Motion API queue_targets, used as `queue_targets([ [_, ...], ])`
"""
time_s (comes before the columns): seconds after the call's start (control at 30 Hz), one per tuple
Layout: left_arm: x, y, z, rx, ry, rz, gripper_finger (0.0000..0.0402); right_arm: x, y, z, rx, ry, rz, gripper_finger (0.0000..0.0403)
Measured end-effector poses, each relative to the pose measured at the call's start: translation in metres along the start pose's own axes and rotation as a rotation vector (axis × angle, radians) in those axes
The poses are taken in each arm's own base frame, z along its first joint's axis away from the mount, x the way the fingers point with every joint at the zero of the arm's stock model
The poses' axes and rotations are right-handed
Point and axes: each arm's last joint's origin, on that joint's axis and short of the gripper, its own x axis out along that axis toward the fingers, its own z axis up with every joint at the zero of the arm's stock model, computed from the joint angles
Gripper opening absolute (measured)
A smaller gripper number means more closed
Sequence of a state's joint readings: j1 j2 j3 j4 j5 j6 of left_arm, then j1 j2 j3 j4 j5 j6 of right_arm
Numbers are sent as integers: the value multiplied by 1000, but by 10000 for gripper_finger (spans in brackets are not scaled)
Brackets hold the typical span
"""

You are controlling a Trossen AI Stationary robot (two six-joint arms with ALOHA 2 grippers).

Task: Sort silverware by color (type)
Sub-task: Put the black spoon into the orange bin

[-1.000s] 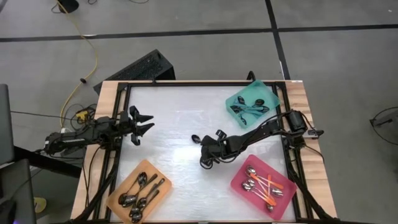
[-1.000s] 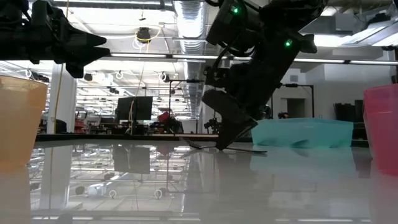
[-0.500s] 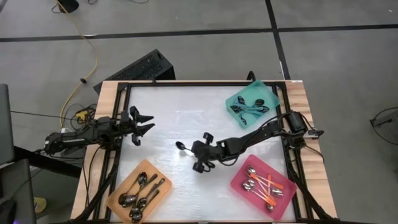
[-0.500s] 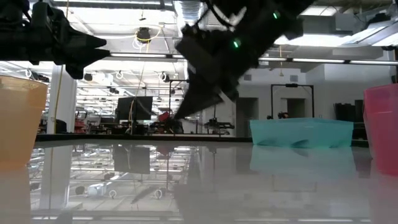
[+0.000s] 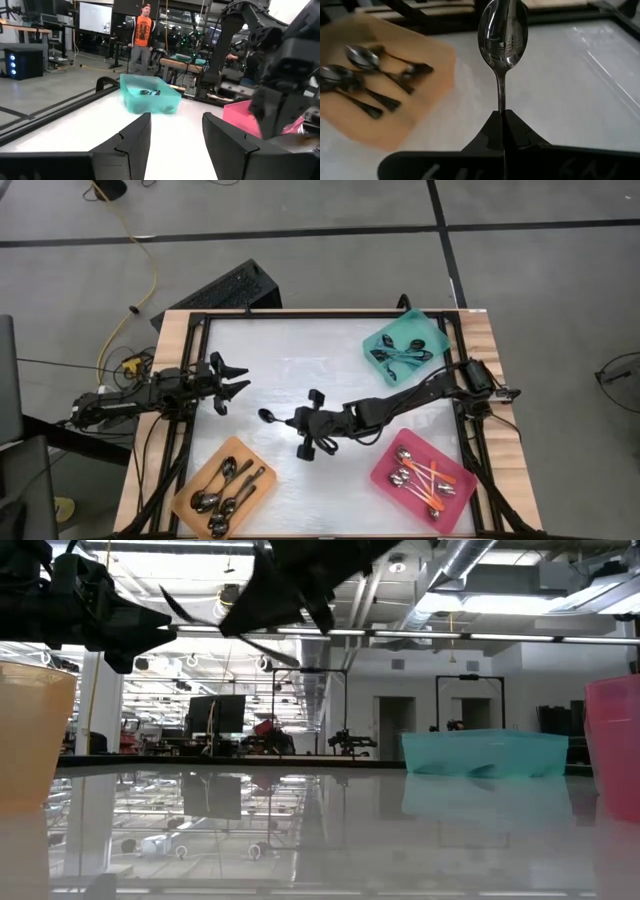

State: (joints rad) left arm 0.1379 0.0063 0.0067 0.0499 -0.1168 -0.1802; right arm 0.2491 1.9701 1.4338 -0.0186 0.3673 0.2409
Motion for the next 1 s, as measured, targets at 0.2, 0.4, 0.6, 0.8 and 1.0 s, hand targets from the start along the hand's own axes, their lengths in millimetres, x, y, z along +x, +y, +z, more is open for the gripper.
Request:
queue_targets([
  [0.2,0,0,0,0,0,0,164,-4,11,13,-33,-68,96,2],
  [0.4,0,0,0,0,0,0,164,-8,18,24,-8,-163,188,2],
  [0.6,0,0,0,0,0,0,164,-13,28,28,-11,-213,247,2],
  [0.8,0,0,0,0,0,0,164,-6,38,27,3,-266,286,2],
  [1.0,0,0,0,0,0,-1,164,27,68,23,-86,-188,401,2],
])
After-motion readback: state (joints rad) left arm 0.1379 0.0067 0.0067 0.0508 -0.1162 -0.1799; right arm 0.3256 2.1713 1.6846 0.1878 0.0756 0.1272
